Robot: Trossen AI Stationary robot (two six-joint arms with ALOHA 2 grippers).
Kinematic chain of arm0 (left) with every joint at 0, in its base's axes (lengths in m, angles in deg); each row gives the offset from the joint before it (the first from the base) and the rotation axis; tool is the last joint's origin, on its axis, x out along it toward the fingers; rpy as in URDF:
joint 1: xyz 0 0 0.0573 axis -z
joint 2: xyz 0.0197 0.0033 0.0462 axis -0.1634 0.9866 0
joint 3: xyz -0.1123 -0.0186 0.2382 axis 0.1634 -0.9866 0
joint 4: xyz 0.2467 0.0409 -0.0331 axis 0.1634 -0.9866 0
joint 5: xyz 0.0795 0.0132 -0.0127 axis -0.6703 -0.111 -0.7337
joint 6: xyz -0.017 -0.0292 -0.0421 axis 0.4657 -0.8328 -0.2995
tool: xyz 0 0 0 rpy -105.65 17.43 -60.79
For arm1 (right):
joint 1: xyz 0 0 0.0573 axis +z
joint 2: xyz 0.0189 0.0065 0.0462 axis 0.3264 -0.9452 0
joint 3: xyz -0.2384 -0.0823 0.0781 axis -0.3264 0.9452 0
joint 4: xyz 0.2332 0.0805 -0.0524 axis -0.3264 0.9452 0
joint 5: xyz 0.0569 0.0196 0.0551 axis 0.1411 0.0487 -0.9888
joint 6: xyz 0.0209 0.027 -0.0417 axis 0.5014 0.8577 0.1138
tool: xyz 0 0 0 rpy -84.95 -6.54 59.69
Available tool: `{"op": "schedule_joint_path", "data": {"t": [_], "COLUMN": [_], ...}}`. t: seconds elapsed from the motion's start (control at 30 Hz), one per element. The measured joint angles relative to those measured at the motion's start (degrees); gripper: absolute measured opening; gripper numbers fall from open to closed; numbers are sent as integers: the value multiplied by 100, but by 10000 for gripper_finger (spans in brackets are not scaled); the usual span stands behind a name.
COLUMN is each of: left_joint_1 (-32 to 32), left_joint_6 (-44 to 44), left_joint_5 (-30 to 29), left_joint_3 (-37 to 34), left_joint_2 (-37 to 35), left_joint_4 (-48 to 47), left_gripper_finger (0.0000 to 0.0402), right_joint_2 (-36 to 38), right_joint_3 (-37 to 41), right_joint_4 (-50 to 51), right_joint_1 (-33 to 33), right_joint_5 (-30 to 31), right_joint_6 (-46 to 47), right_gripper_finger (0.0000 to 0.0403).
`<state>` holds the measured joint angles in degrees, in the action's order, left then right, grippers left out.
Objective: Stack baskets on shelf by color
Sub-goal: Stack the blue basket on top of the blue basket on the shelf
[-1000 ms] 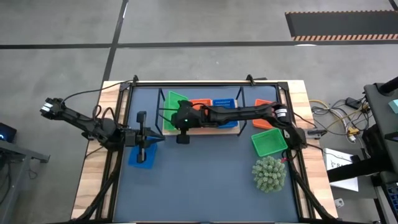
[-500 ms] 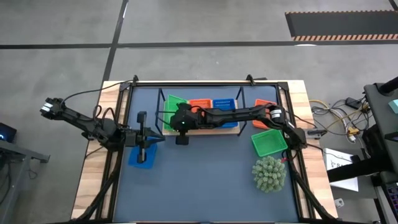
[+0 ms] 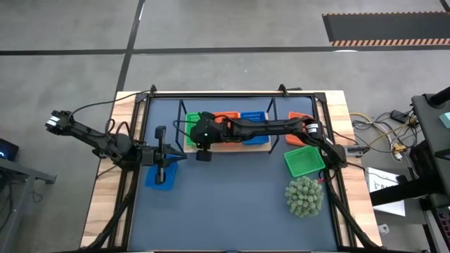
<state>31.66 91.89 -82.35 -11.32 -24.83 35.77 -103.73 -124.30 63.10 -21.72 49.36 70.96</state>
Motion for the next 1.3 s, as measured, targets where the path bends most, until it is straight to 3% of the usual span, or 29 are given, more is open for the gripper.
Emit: {"op": "schedule_joint_path", "data": {"t": [0.17, 0.37, 0.53, 0.77, 0.9, 1.1, 1.3], "left_joint_1": [0, -2, -3, -4, 9, 248, 485], "left_joint_6": [-2, 17, -12, -416, -814, -1919, -2881], "left_joint_5": [0, -4, -12, -22, 271, 437, 300], "left_joint_3": [0, 7, 7, 7, 7, 9, 146], "left_joint_2": [45, 61, 88, 599, 1256, 2344, 3136], "left_joint_4": [-27, 35, 64, 814, 1508, 2059, 2280], "left_gripper_finger": [6, 6, 6, 6, 6, 6, 6], "right_joint_2": [403, 1431, 2483, 3377, 3469, 3703, 4118], "right_joint_3": [-285, 645, 2334, 5139, 6120, 6675, 6833], "right_joint_4": [1238, 1531, 245, -3820, -5527, -5789, -5096], "right_joint_1": [318, 885, 1362, 1730, 1770, 1768, 1786], "right_joint_5": [-2, -3, -4, -67, -595, -749, -756], "right_joint_6": [-161, -9, 10, -738, -959, -695, -404], "right_gripper_finger": [88, 18, 13, 13, 13, 13, 13]}}
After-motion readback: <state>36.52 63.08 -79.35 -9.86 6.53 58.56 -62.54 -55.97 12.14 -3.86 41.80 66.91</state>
